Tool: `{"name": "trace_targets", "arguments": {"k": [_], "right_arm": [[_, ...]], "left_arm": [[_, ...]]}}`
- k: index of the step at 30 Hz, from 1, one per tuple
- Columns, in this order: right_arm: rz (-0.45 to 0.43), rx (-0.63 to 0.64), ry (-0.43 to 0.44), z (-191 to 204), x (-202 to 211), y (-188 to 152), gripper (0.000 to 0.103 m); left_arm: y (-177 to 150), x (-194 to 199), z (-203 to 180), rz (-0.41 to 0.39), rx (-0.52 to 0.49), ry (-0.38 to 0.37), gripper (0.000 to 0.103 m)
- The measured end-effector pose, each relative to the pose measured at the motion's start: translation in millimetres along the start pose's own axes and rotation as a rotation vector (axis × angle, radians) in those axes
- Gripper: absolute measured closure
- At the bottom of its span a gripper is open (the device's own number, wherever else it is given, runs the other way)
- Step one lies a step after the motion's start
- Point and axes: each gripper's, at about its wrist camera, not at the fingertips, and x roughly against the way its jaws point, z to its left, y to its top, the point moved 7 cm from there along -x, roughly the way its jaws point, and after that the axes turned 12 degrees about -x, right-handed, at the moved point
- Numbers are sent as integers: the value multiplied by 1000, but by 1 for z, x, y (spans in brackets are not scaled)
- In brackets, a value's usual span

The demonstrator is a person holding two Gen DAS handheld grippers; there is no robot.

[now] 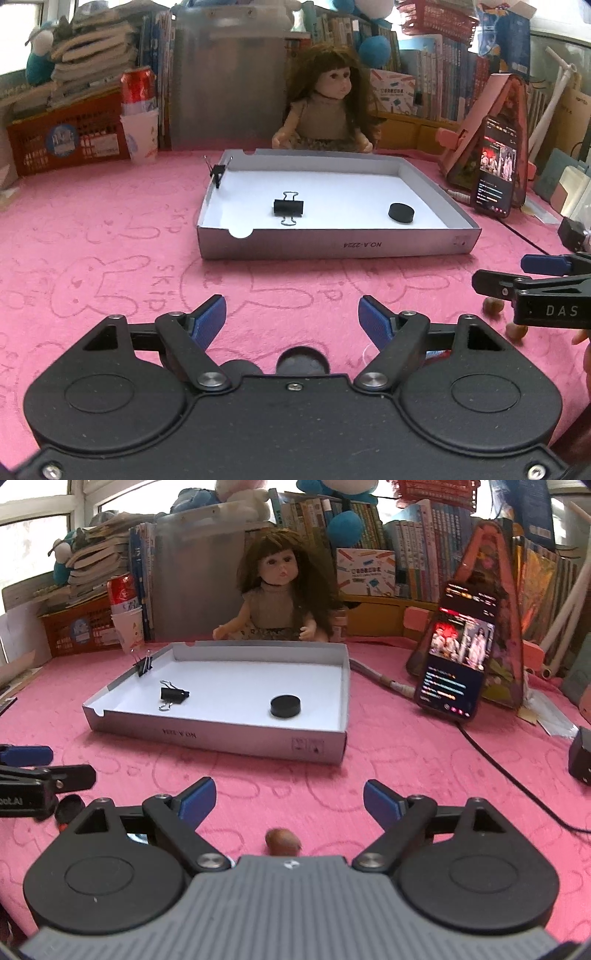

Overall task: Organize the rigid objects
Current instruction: 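Move both tools back toward the remaining objects on the cloth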

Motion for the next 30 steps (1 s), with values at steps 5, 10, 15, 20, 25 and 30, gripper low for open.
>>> {"name": "trace_targets", "arguments": {"k": [5,10,15,20,25,30], "right_arm": [[-37,2,2,-5,7,-12,10],[-95,16,-11,-7,13,-20,5],[-130,26,-11,-7,18,-27,2],[-142,14,-28,-9,19,-33,2],[-174,21,-36,-8,24,-35,0],[-162,25,-50,-10,23,-38,0]], "left_arm": [[-6,10,1,-59,-22,29,23],[-15,16,4,-83,-40,53,20],[-22,23,5,-111,-60,74,18],[-28,28,7,-143,-58,85,9],[-33,27,10,-138,-32,87,8],[-40,25,14,-119,-39,113,4]]}}
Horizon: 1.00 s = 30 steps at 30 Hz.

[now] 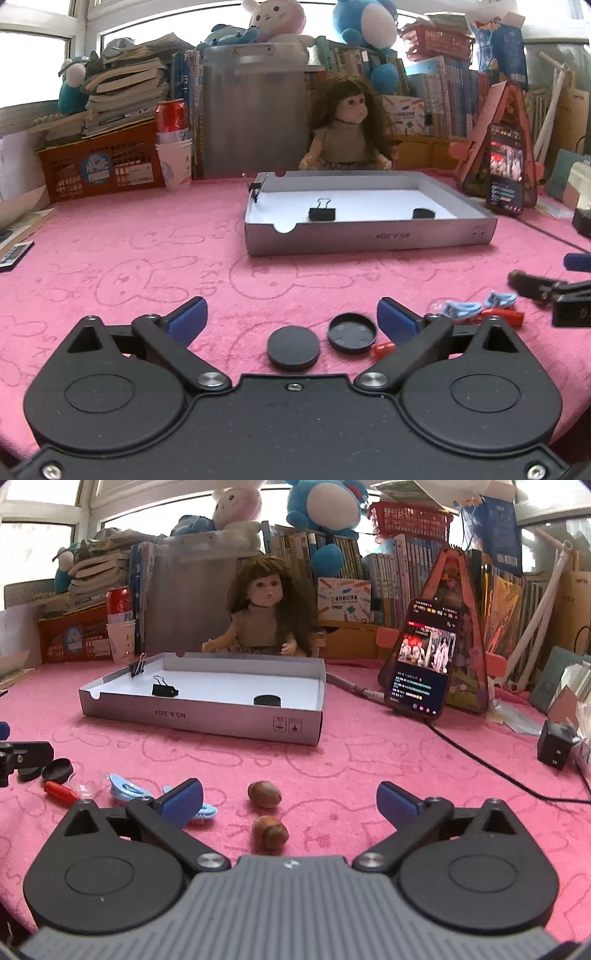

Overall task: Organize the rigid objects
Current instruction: 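Move both tools back toward the remaining objects on the cloth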

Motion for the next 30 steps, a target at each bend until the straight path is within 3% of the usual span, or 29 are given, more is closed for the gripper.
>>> {"name": "trace_targets", "arguments": {"k": [13,30], "right_arm": [[20,-52,-65,-19,4,-5,0],[48,-45,-111,-23,3,-13,0]], "left_arm": [[-14,-5,3,56,-5,7,2],[-22,-7,2,67,27,-9,1]]}}
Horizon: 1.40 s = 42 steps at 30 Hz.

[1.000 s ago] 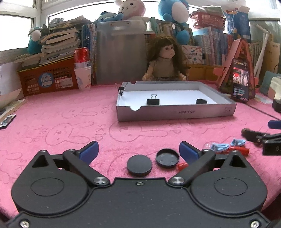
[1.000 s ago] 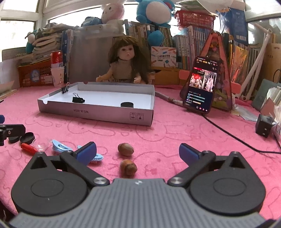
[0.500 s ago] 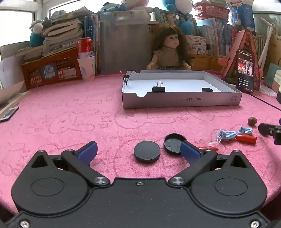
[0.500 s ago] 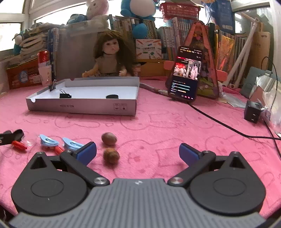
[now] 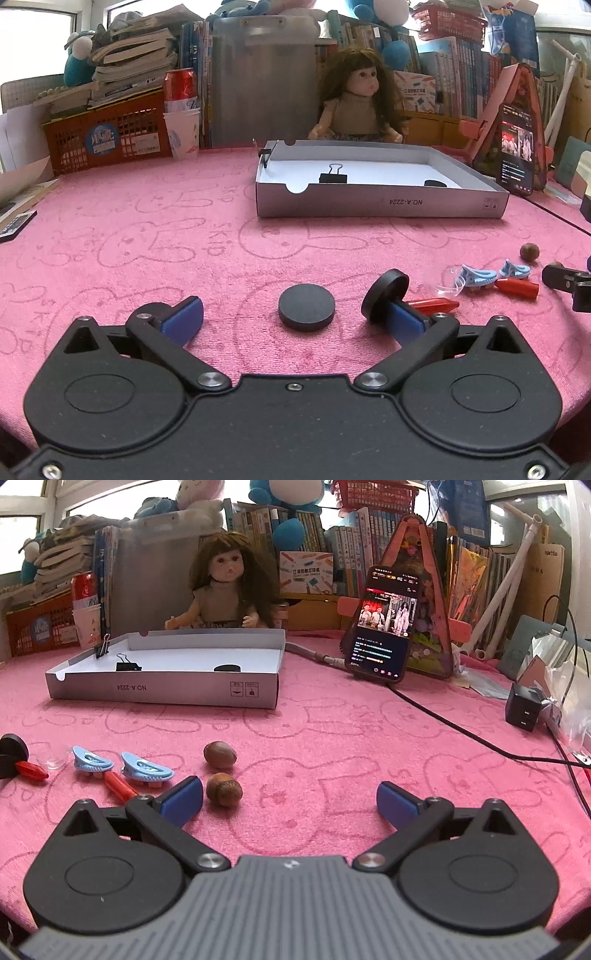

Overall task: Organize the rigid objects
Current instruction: 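Move both tools back toward the remaining objects on the cloth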

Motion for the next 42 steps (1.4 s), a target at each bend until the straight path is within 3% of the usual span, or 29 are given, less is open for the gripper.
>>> {"name": "trace_targets", "arguments": {"k": [10,18,20,25,32,37,42], "right_arm": [[4,-11,0,-1,-1,0,0],[5,-13,-1,-1,-2,0,0],[9,-16,-3,-1,-2,0,0],[6,-21,-1,1,0,-2,0],[0,-11,24,5,5,-4,10],[-6,5,45,10,8,-4,23],[-8,17,65,15,10,-4,30]], "left_arm": [[-1,1,0,-7,-1,1,2],[12,22,-7,-74,-56,-12,21],[15,26,-9,-84,-57,-33,35],[13,25,-12,-54,-46,-55,52],[6,18,-2,-33,-29,-1,52],[6,15,-2,-37,-38,17,50],[8,21,-1,-38,-22,-5,52]]}}
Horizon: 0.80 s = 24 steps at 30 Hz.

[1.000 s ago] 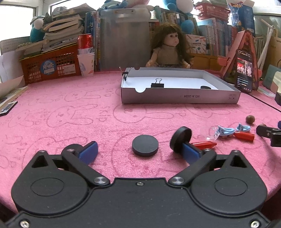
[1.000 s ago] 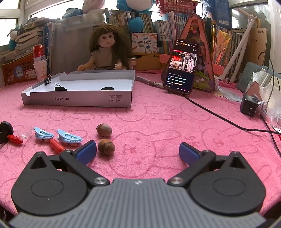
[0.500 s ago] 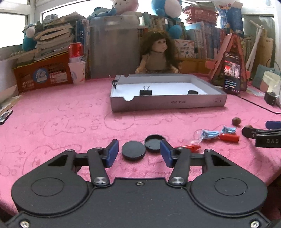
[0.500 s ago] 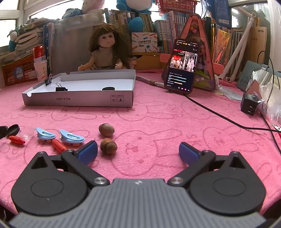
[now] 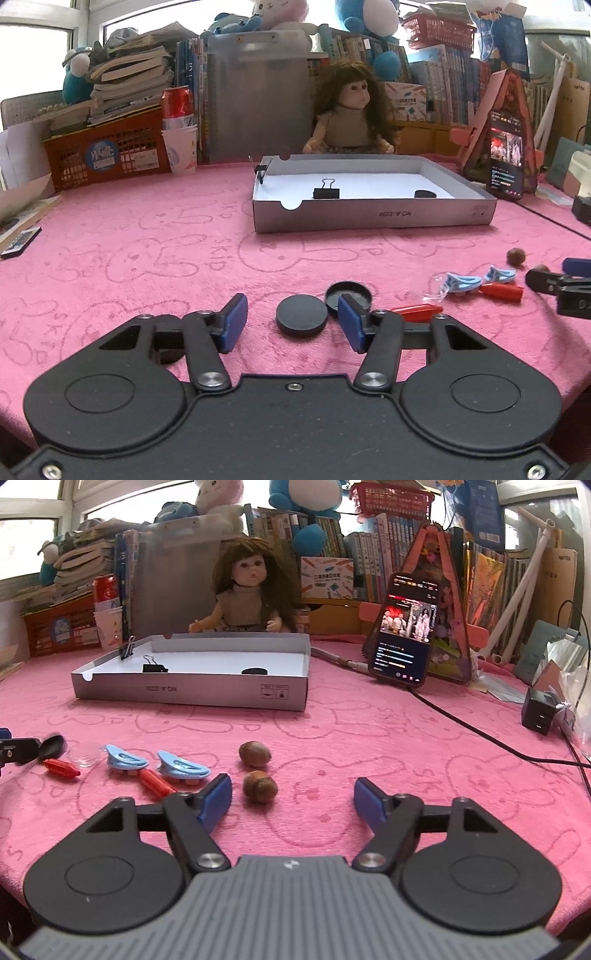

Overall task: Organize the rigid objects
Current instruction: 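Move both tools back toward the remaining objects on the cloth, then grasp a brown nut with the right tool while the left tool grasps a black lid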

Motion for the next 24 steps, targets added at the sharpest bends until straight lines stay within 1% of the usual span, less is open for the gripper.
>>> {"name": "trace_targets", "arguments": {"k": [5,8,11,16,17,19,20,21,22,24], "right_arm": [[3,12,14,4,0,0,33],[4,17,19,5,0,0,35],[7,21,27,7,0,0,39],[9,46,51,13,2,0,53],[9,52,54,15,2,-1,54],[9,66,63,18,3,-1,61],[10,71,68,19,4,-2,63],[9,76,73,21,4,-2,67],[10,81,79,22,4,-2,72],[9,87,83,25,4,-3,79]], "left_arm": [[-2,9,1,-7,-8,8,61],[-5,8,1,3,-15,5,63],[-7,2,0,18,-10,4,62],[-5,-5,-5,5,-36,29,61],[-5,-7,-5,3,-35,31,61],[-4,-10,-5,1,-28,32,61],[-3,-11,-5,0,-25,31,63],[-3,-12,-5,-1,-21,27,64],[-2,-13,-5,-2,-19,24,72],[-2,-12,-7,-3,-23,32,73]]}}
